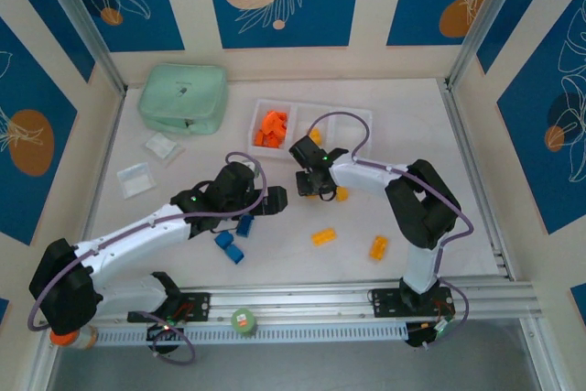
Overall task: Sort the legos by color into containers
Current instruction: Pick up the lego from the center of the table, then place the lego in the container.
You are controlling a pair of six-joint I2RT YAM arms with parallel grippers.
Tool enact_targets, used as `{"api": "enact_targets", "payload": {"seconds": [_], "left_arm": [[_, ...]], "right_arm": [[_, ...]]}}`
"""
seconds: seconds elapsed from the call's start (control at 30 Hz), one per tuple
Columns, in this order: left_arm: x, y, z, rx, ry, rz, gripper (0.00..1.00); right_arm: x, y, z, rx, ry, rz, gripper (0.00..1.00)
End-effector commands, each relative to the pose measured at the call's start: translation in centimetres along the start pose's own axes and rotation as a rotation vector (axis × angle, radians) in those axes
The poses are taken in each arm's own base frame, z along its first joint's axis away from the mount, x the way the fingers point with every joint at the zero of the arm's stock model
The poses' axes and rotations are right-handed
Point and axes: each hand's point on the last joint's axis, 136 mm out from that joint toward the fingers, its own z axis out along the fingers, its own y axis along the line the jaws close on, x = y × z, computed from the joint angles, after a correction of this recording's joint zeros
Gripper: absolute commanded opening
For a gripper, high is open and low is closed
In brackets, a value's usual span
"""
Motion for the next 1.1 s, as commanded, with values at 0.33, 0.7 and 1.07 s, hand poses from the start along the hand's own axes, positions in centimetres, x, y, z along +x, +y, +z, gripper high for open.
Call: {"api": "enact_targets", "payload": {"seconds": [0.33,0.7,1.07], "left_arm": [[-3.2,-0.5,-2.0,-0.022,-0.081,0.049,0.99],[-7.1,0.1,-2.1,-0.038,-0.119,0.040,0.99],[-7.3,0.5,-1.4,-0.036,-0.096,0.022,0.99]], "right_arm": [[-7.0,0.8,-6.8,-0.064,-0.205,-0.042,0.35],[-15.8,-2.0,-4.1,-0.012,-0.266,-0.009,0.36],[-17.9,-2.0,-3.0,-0.039,-0.248,-0.008,0.54]]}}
